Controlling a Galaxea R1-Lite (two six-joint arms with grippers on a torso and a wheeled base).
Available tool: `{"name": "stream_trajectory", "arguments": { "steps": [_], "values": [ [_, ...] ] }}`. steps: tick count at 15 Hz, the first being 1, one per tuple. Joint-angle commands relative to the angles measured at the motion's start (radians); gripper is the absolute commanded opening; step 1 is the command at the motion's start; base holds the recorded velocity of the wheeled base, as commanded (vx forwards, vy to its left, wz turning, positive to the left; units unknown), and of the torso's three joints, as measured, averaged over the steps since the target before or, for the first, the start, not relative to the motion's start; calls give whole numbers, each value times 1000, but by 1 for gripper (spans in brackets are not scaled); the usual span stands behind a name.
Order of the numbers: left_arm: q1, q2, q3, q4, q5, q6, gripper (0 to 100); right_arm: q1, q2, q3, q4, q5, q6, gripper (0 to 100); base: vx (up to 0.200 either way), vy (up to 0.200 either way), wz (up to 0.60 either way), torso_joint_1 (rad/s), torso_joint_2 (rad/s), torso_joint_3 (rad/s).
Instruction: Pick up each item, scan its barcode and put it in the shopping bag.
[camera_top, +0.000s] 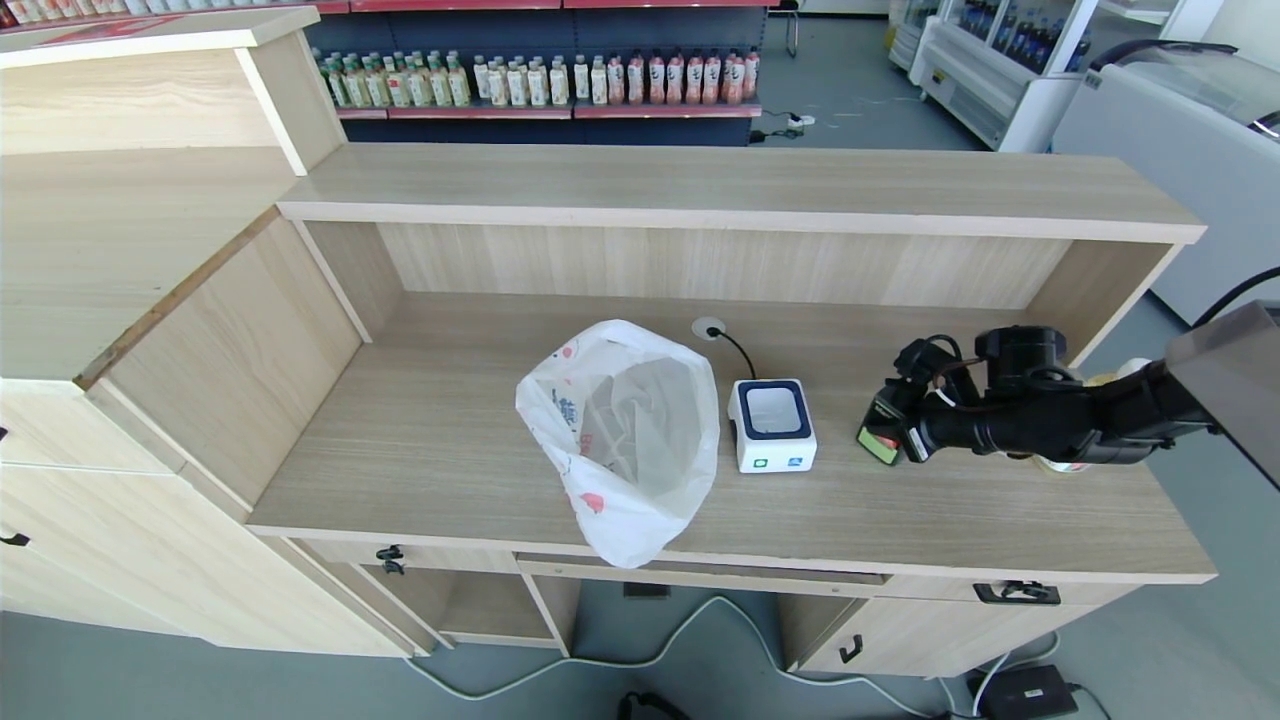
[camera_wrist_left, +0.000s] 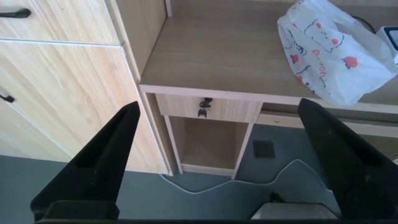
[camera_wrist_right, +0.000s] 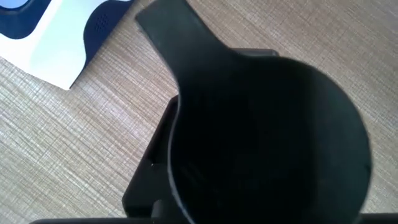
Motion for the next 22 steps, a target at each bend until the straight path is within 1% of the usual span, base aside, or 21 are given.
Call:
{"name": "stream_trajectory", "arguments": {
  "steps": [1,3,4,6,7,8,9,10,11,12,13,14,15,16,18,19,20,21,22],
  "values": [
    [0,0,0,0,0,0,100,-3,-9,20,-37,-2,1,0,0,0,0,0,0,0],
    [0,0,0,0,0,0,100,-4,-35,40,-82,-3,0,0,0,0,0,0,0,0],
    [0,0,0,0,1,0,100,-23,-106,82,-125,-5,-11,0,0,0,0,0,0,0],
    [0,0,0,0,0,0,100,-75,-256,188,-143,-2,-29,0,0,0,0,0,0,0],
    [0,0,0,0,1,0,100,-116,-374,280,-140,-3,-38,0,0,0,0,0,0,0],
    [0,0,0,0,0,0,100,-185,-548,401,-133,-8,-61,0,0,0,0,0,0,0],
    [0,0,0,0,1,0,100,-207,-655,461,-114,-17,-80,0,0,0,0,0,0,0],
    [0,0,0,0,1,0,100,-210,-727,499,-91,-28,-103,0,0,0,0,0,0,0],
    [0,0,0,0,1,0,100,-217,-851,554,-70,-28,-226,0,0,0,0,0,0,0],
    [0,0,0,0,1,0,100,-248,-914,571,-68,-19,-344,0,0,0,0,0,0,0],
    [0,0,0,0,1,0,100,-273,-966,588,-63,15,-443,0,0,0,0,0,0,0],
    [0,0,0,0,0,0,100,-277,-1011,611,-45,109,-503,0,0,0,0,0,0,0],
    [0,0,0,0,1,0,100,-276,-1042,619,-39,192,-594,0,0,0,0,0,0,0],
    [0,0,0,0,0,0,100,-265,-1065,614,-40,219,-759,0,0,0,0,0,0,0],
    [0,0,0,0,1,0,100,-199,-1101,613,-63,284,-1016,0,0,0,0,0,0,0],
    [0,0,0,0,1,0,100,-158,-1117,610,-85,316,-1184,0,0,0,0,0,0,0],
    [0,0,0,0,1,0,100,-101,-1131,610,-110,357,-1352,0,0,0,0,0,0,0],
    [0,0,0,0,1,0,100,-26,-1154,610,-122,411,-1511,0,0,0,0,0,0,0],
    [0,0,0,0,1,0,100,52,-1189,617,-117,460,-1637,0,0,0,0,0,0,0]
  ]
}}
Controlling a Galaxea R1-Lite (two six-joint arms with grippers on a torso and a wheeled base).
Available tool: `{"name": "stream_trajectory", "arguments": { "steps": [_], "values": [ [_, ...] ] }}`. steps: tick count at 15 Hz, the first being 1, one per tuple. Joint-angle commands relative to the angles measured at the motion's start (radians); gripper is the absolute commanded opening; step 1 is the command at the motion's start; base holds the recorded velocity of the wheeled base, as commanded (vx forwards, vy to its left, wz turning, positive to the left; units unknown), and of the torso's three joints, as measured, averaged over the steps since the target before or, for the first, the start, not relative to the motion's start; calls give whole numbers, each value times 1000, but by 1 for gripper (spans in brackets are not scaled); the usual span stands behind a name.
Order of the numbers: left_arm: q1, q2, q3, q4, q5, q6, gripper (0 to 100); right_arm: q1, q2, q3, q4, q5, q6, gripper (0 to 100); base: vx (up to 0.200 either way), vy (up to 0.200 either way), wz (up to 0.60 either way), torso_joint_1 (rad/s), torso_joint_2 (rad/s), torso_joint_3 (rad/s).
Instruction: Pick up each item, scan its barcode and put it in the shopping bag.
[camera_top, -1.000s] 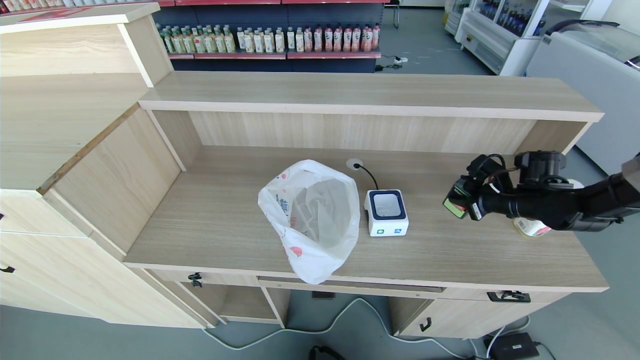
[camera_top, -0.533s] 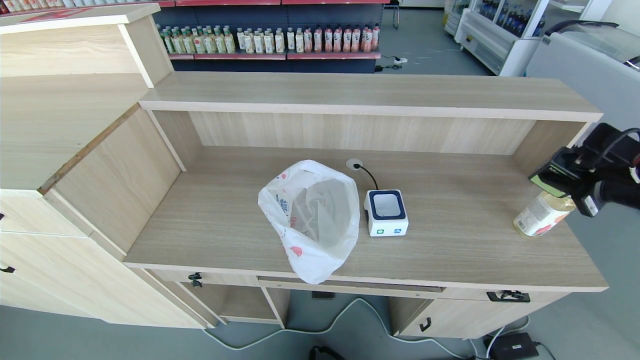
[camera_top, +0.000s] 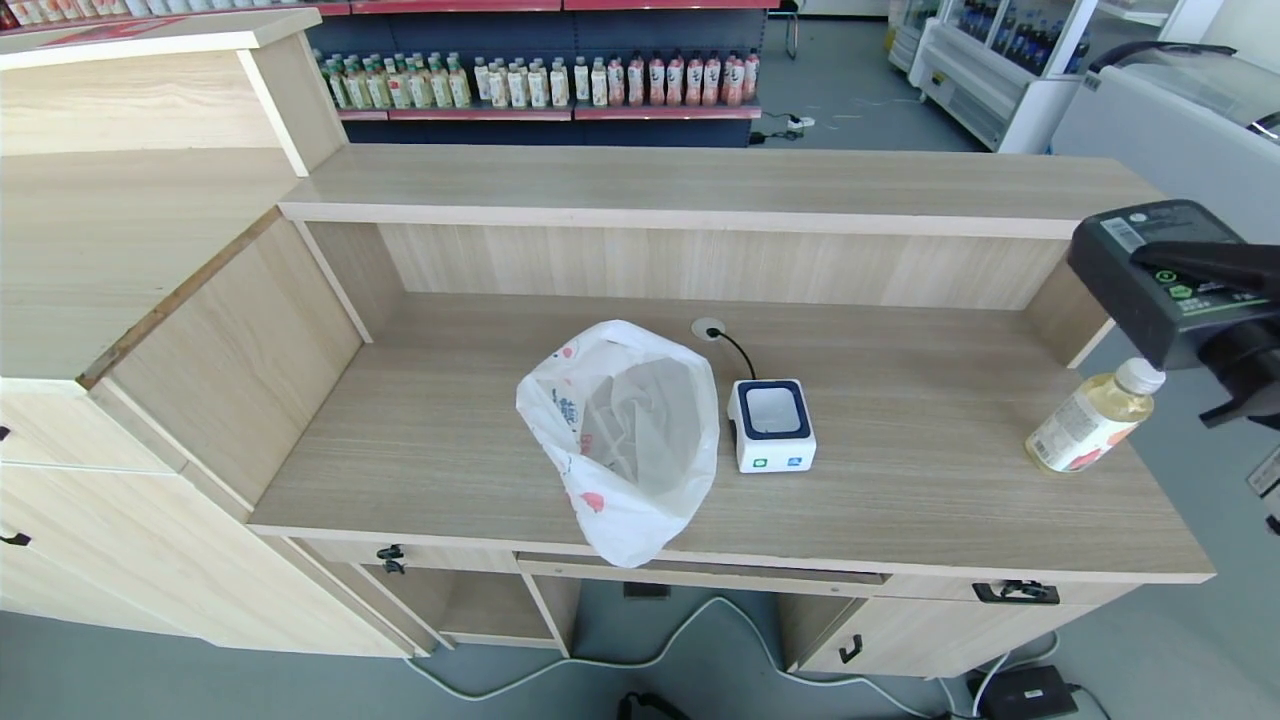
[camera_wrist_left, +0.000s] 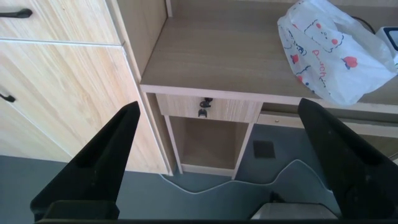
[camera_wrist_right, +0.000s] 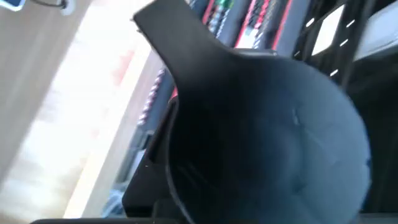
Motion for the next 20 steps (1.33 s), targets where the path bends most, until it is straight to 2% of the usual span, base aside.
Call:
{"name": "stream_trajectory", "arguments": {
  "steps": [1,3,4,6,8,11,14,16,20],
  "values": [
    [0,0,0,0,-1,0,100,189,-101,11,-12,91,-214,0,0,0,0,0,0,0],
    [0,0,0,0,-1,0,100,296,-113,39,-9,111,-371,0,0,0,0,0,0,0],
    [0,0,0,0,-1,0,100,321,-100,43,-9,145,-420,0,0,0,0,0,0,0],
    [0,0,0,0,1,0,100,406,-52,52,-10,206,-483,0,0,0,0,0,0,0],
    [0,0,0,0,-1,0,100,485,-44,57,-12,214,-515,0,0,0,0,0,0,0],
    [0,0,0,0,1,0,100,528,-123,94,14,232,-540,0,0,0,0,0,0,0],
    [0,0,0,0,1,0,100,531,-193,82,225,261,-648,0,0,0,0,0,0,0],
    [0,0,0,0,1,0,100,525,-267,89,283,260,-658,0,0,0,0,0,0,0],
    [0,0,0,0,1,0,100,521,-265,94,317,257,-668,0,0,0,0,0,0,0]
  ]
}}
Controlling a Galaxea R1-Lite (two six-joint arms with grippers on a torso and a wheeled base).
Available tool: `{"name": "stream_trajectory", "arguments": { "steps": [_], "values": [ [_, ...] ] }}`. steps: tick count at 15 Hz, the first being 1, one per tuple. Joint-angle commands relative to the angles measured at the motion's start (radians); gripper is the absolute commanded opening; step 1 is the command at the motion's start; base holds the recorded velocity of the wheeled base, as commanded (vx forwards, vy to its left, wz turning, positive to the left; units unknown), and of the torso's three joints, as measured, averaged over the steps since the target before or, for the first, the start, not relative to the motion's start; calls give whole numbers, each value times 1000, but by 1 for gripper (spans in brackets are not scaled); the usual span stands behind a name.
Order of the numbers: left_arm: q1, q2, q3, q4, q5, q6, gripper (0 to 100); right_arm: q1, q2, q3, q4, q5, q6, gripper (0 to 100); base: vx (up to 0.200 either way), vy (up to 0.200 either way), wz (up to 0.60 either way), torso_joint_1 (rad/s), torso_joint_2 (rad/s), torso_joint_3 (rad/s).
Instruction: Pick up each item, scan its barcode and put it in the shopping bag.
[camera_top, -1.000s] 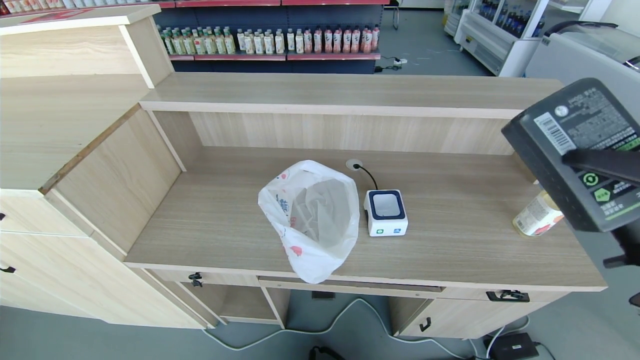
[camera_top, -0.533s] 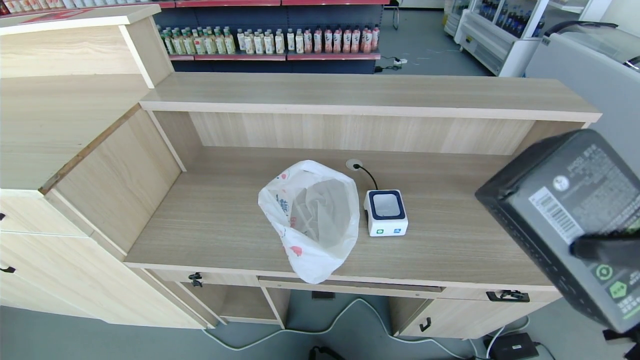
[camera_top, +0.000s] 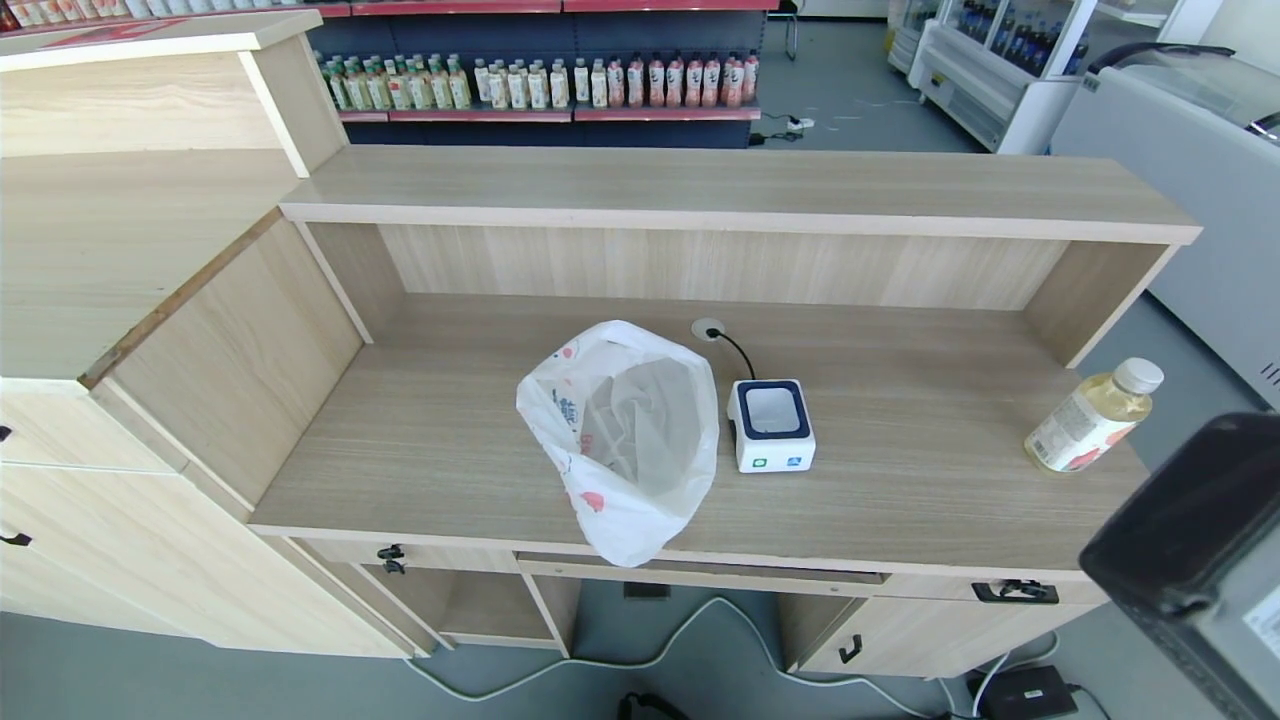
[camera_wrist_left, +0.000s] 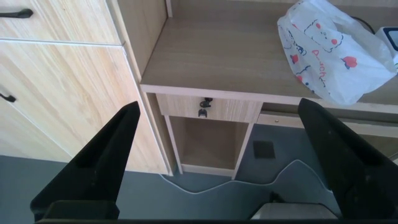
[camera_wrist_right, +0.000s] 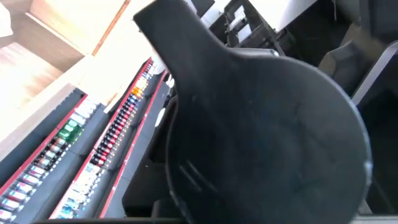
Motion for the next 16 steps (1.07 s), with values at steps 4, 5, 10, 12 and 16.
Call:
{"name": "stream_trajectory", "arguments": {
  "steps": [4,5,10,12,16],
  "values": [
    [0,0,0,0,1,0,100,-7,89,-43,-6,-2,10,0,0,0,0,0,0,0],
    [0,0,0,0,1,0,100,-10,92,-47,-6,-2,13,0,0,0,0,0,0,0],
    [0,0,0,0,1,0,100,-7,94,-39,0,-2,33,0,0,0,0,0,0,0],
    [0,0,0,0,1,0,100,-5,92,-37,2,-2,33,0,0,0,0,0,0,0],
    [0,0,0,0,1,0,100,-5,86,-37,3,-2,40,0,0,0,0,0,0,0]
  ]
}}
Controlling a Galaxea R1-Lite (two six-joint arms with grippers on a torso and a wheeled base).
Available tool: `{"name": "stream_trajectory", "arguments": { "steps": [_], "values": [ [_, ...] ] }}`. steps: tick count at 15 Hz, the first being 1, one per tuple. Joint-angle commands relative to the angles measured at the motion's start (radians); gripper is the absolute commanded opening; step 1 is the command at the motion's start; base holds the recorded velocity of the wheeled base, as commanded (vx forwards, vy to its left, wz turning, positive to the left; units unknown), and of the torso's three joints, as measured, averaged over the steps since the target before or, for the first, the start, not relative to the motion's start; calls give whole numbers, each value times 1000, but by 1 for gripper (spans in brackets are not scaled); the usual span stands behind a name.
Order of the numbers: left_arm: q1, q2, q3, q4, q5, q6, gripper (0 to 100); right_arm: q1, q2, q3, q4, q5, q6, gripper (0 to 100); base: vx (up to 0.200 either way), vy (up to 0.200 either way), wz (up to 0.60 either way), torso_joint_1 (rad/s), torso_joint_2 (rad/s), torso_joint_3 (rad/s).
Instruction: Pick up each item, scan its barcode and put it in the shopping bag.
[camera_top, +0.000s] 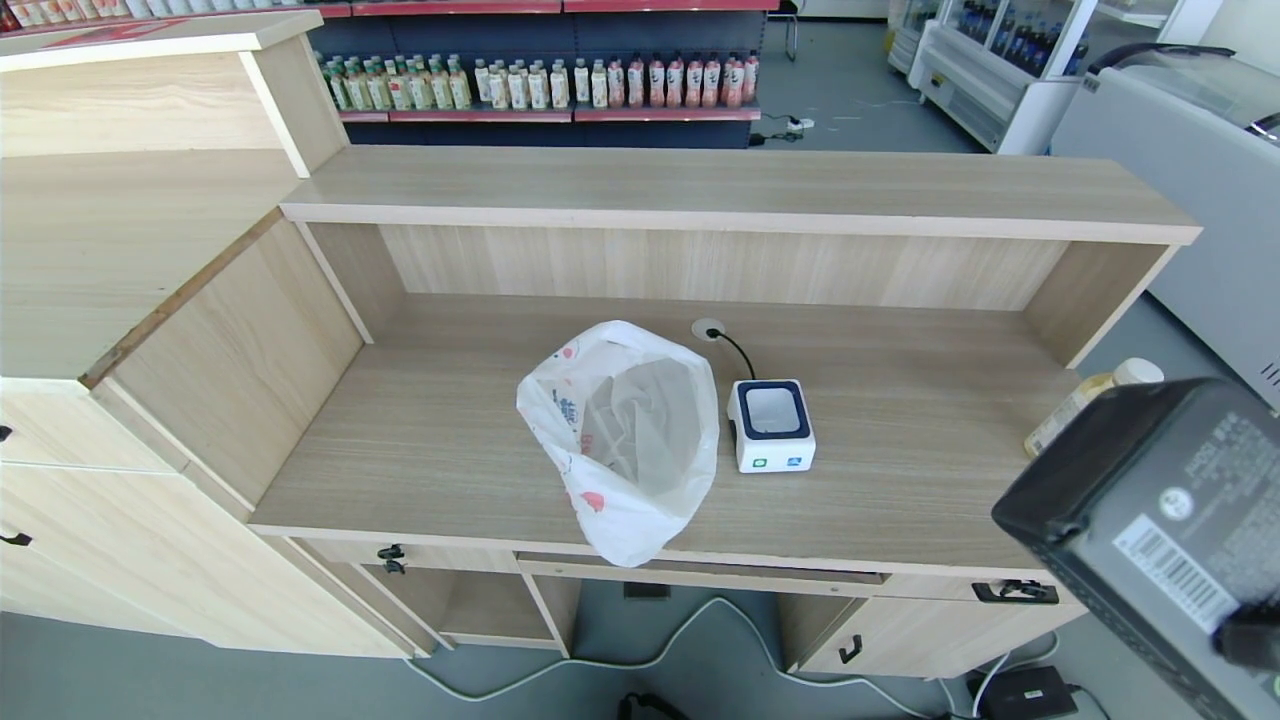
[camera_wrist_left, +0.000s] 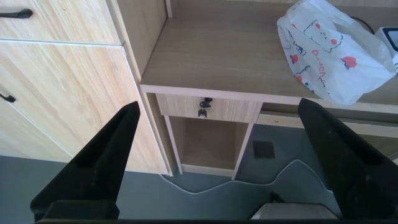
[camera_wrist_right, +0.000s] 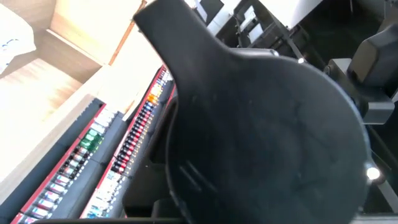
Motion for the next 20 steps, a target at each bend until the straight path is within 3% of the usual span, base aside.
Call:
{"name": "stream_trajectory", "arguments": {
  "steps": [1,6,8,9,10,11,14,16,18,20],
  "values": [
    [0,0,0,0,1,0,100,1,0,0,0,0,0,0,0,0,0,0,0,0],
    [0,0,0,0,1,0,100,-6,5,2,0,-1,4,0,0,0,0,0,0,0],
    [0,0,0,0,1,0,100,-56,54,-17,3,-7,139,0,0,0,0,0,0,0],
    [0,0,0,0,0,0,100,-185,64,-69,3,-113,386,0,0,0,0,0,0,0],
    [0,0,0,0,1,0,100,-262,58,-72,5,-191,544,0,0,0,0,0,0,0],
    [0,0,0,0,0,0,100,-388,40,-61,5,-330,876,0,0,0,0,0,0,0],
    [0,0,0,0,1,0,100,-486,41,-73,-1,-570,1414,0,0,0,0,0,0,0],
    [0,0,0,0,1,0,100,-556,61,-54,2,-572,1595,0,0,0,0,0,0,0],
    [0,0,0,0,0,0,100,-687,44,-15,5,-555,1614,0,0,0,0,0,0,0],
    [0,0,0,0,1,0,100,-724,58,-14,17,-511,1669,0,0,0,0,0,0,0]
  ]
}}
